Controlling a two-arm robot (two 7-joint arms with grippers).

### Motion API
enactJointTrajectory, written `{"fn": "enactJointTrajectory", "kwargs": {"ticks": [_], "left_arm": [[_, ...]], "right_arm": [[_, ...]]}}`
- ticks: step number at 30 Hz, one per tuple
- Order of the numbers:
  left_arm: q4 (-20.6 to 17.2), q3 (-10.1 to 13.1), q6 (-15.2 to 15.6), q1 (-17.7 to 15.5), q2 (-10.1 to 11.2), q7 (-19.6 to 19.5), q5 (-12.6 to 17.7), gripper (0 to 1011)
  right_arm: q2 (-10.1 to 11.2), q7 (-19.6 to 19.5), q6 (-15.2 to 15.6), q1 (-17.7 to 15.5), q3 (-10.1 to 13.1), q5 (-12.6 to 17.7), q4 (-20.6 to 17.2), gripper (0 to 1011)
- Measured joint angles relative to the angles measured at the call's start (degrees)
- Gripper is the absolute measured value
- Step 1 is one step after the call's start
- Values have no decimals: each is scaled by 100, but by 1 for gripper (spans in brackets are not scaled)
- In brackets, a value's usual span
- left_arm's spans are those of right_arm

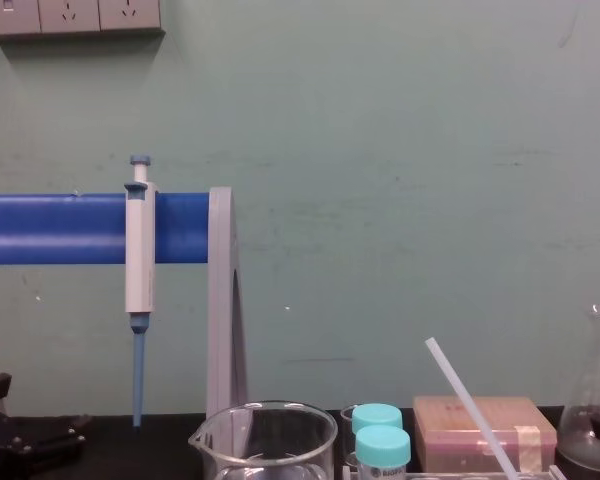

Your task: Pick up the stirring rod with one hand, then place it down.

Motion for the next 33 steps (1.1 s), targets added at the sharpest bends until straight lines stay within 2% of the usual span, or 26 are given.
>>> {"fn": "enactJointTrajectory", "kwargs": {"ticks": [21, 25, 29, 33], "left_arm": [[0, 0, 0, 0, 0, 0, 0, 1000], [0, 0, 0, 0, 0, 0, 0, 1000], [0, 0, 0, 0, 0, 0, 0, 1000], [0, 0, 0, 0, 0, 0, 0, 1000]], "right_arm": [[0, 0, 0, 0, 0, 0, 0, 1000], [-4, 76, 10, -7, 58, 20, -5, 1000], [103, 476, 88, -98, 200, 270, -214, 1000], [294, 1013, 257, -263, 374, 739, -572, 1000]]}}
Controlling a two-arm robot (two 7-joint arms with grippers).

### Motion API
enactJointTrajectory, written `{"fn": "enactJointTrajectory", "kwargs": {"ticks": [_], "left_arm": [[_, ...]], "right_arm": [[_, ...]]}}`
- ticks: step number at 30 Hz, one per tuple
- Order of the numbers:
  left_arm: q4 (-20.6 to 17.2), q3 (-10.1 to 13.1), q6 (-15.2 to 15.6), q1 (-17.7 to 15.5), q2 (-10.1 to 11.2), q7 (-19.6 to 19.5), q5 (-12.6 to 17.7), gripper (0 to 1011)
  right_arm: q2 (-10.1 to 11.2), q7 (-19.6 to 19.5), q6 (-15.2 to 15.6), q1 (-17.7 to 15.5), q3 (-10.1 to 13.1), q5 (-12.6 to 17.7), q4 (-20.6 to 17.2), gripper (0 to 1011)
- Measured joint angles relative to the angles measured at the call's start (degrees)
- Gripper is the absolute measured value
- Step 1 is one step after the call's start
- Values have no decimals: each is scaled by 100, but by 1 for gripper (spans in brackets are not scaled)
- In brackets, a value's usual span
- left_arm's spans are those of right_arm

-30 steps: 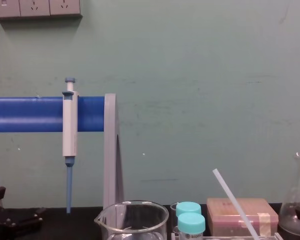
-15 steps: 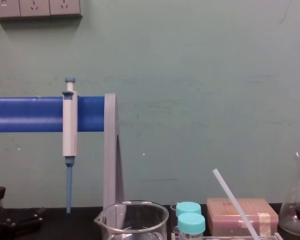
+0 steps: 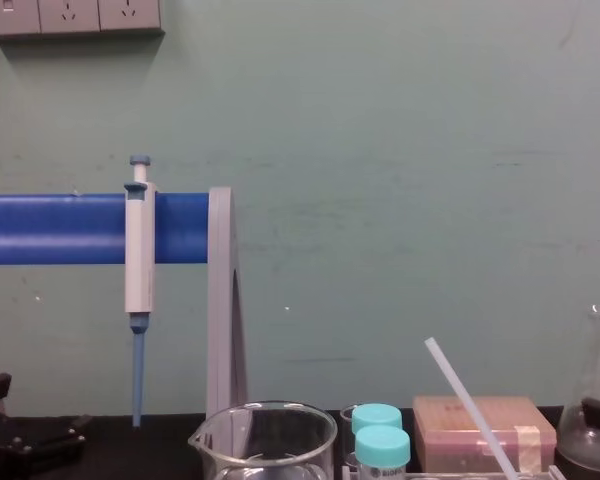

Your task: Pick up the stirring rod with one hand, then place it down.

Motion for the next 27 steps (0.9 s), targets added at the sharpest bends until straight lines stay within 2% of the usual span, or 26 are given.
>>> {"fn": "enactJointTrajectory", "kwargs": {"ticks": [5, 12, 15, 21, 27], "left_arm": [[0, 0, 0, 0, 0, 0, 0, 1000], [0, 0, 0, 0, 0, 0, 0, 1000], [0, 0, 0, 0, 0, 0, 0, 1000], [0, 0, 0, 0, 0, 0, 0, 1000], [0, 0, 0, 0, 0, 0, 0, 1000]], "right_arm": [[234, 712, 256, -217, 206, 575, -486, 1000], [341, 1412, 534, -277, 275, 981, -802, 1000], [287, 1696, 679, -184, 247, 1124, -798, 1000], [88, 2094, 947, 167, 51, 1137, -561, 1000], [-101, 2219, 1180, 513, -145, 1096, -268, 1000]]}}
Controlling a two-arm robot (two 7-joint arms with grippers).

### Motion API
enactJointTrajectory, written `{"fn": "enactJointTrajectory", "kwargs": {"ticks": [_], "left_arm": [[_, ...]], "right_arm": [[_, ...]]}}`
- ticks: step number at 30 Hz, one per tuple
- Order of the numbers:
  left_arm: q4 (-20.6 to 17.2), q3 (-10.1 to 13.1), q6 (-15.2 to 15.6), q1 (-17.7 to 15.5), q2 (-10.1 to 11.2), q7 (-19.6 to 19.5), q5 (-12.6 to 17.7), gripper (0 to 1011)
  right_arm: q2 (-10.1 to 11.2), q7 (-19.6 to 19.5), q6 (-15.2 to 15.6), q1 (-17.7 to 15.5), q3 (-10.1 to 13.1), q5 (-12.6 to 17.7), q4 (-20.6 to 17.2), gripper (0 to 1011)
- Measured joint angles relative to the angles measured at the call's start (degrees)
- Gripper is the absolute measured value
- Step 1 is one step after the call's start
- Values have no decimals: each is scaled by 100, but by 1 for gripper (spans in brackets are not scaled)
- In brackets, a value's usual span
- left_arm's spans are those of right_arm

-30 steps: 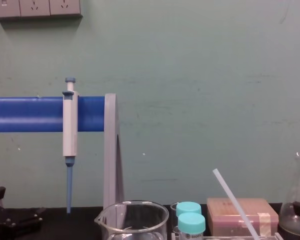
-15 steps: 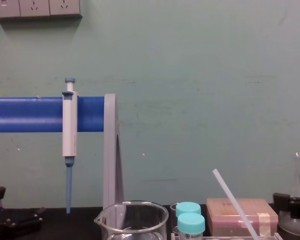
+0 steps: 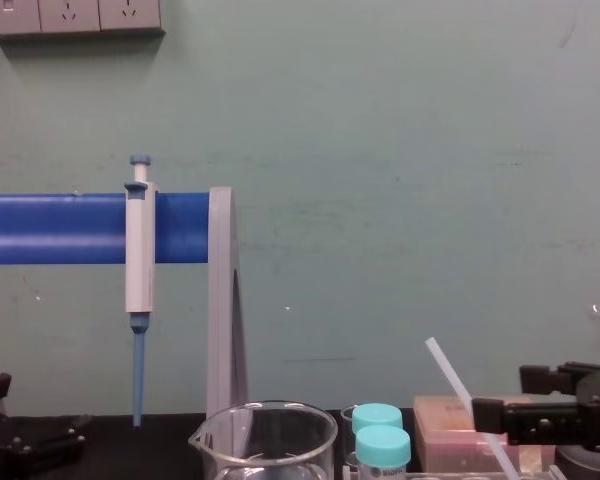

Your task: Pick up the stirring rod with one hand, then place it down.

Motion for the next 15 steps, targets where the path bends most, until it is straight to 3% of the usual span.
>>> {"fn": "enactJointTrajectory", "kwargs": {"ticks": [15], "left_arm": [[0, 0, 0, 0, 0, 0, 0, 1000]], "right_arm": [[-333, -4, 284, 549, -309, -231, 543, 1000]]}}
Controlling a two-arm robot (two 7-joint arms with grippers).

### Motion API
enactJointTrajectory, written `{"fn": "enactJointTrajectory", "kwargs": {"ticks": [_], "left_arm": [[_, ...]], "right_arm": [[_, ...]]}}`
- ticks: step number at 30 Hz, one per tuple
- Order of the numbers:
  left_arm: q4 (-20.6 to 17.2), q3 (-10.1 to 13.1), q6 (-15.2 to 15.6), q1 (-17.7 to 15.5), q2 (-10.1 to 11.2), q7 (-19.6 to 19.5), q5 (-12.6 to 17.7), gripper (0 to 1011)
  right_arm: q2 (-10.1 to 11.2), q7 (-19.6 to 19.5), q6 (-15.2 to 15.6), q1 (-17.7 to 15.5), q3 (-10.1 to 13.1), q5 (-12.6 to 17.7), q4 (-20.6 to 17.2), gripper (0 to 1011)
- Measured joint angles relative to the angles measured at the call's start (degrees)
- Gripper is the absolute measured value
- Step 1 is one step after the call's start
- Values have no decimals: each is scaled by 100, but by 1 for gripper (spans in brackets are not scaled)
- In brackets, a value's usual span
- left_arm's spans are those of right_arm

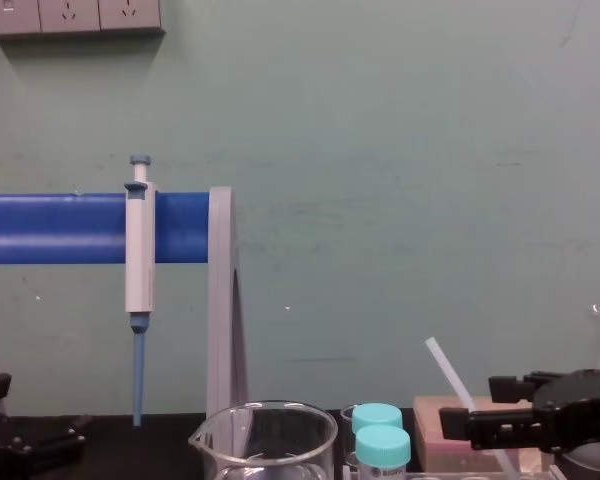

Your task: Pick up the stirring rod with one hand, then place it down.

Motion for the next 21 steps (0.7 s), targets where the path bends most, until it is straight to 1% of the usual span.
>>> {"fn": "enactJointTrajectory", "kwargs": {"ticks": [6, 9, 21], "left_arm": [[0, 0, 0, 0, 0, 0, 0, 1000], [0, 0, 0, 0, 0, 0, 0, 1000], [0, 0, 0, 0, 0, 0, 0, 1000]], "right_arm": [[-74, 11, 24, 107, -62, -59, 131, 1000], [-92, 10, 38, 162, -117, -146, 174, 1000], [-90, 11, 38, 153, -104, -131, 169, 995]]}}
